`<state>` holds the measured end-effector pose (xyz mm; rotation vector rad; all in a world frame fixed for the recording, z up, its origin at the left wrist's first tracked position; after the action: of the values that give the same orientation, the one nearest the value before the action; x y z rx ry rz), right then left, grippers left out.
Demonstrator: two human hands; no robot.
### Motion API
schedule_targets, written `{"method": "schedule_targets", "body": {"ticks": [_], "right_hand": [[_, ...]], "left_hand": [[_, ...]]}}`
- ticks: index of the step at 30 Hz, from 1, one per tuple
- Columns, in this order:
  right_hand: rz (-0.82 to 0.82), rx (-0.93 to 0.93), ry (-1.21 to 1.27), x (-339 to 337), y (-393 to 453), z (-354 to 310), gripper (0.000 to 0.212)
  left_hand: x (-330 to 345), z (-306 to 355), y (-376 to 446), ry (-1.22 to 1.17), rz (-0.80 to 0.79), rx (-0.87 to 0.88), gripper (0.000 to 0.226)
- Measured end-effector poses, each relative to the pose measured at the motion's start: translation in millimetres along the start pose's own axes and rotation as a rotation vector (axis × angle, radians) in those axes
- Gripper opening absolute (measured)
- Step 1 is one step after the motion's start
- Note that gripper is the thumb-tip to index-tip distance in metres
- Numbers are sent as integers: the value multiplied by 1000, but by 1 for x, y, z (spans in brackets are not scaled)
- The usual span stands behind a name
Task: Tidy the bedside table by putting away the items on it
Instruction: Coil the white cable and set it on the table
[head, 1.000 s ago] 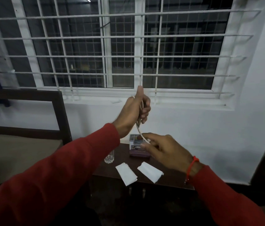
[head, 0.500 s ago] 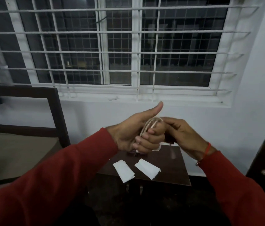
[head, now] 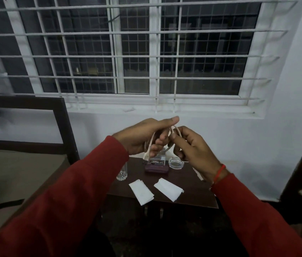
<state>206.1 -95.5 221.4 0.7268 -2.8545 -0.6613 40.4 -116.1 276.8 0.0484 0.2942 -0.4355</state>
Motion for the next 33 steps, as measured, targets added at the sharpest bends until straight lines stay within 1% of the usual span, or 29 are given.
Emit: {"method": "schedule_targets", "body": {"ticks": [2, 5, 6, 7, 9, 12, 13, 15, 17, 19, 21, 23, 26, 28, 29, 31, 33], "right_hand": [[45, -23, -19, 4, 4, 1, 21], [150, -60, -26, 5, 8, -2, 23], [158, -62, -15, 4, 8, -2, 22], [156, -59, -2, 3, 8, -2, 20], [162, -48, 4, 1, 6, -1, 18], [223, -26, 39, -6, 4, 2, 17], [237, -20, 68, -8, 3, 2, 17], [228, -15, 135, -8, 3, 3, 18], [184, -19, 185, -4, 2, 5, 19], [177, -18, 196, 0, 1, 6, 20], [222, -11, 94, 0, 1, 6, 21], [239, 23, -14, -2, 1, 5, 21], [168, 134, 65, -1, -3, 6, 23], [153, 179, 19, 3, -7, 7, 26], [138, 196, 49, 6, -9, 8, 26], [106, 224, 198, 15, -12, 14, 25], [152, 230, 343, 24, -12, 21, 24]], "left_hand": [[1, 0, 4, 128, 182, 42, 60], [0, -2, 10, 173, 486, 136, 54], [-2, -4, 10, 173, 556, 157, 51], [-4, -6, 11, 181, 587, 177, 49], [-2, -10, 10, 247, 589, 226, 41], [7, -16, 9, 417, 593, 324, 24], [10, -18, 8, 424, 592, 368, 21], [15, -20, 8, 320, 613, 426, 21], [19, -21, 8, 151, 663, 426, 25], [23, -22, 10, 29, 693, 408, 27], [23, -25, 14, 19, 724, 383, 31], [22, -27, 15, 54, 760, 395, 33], [22, -32, 15, 83, 819, 428, 32], [25, -40, 18, 87, 875, 431, 32], [27, -44, 19, 76, 904, 431, 31], [35, -50, 20, -5, 949, 430, 32], [43, -54, 22, -115, 976, 414, 33]]}}
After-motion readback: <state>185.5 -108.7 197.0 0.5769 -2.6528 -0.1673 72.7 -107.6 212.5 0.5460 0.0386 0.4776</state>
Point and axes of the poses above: each hand's wrist, its own y-axis towards the middle knuckle, its own x-axis out of the palm, z = x × y, the point moved 1 cm from there along y, towards the middle knuckle, and after that the axes turned 11 degrees about y, right-handed, at the moved point
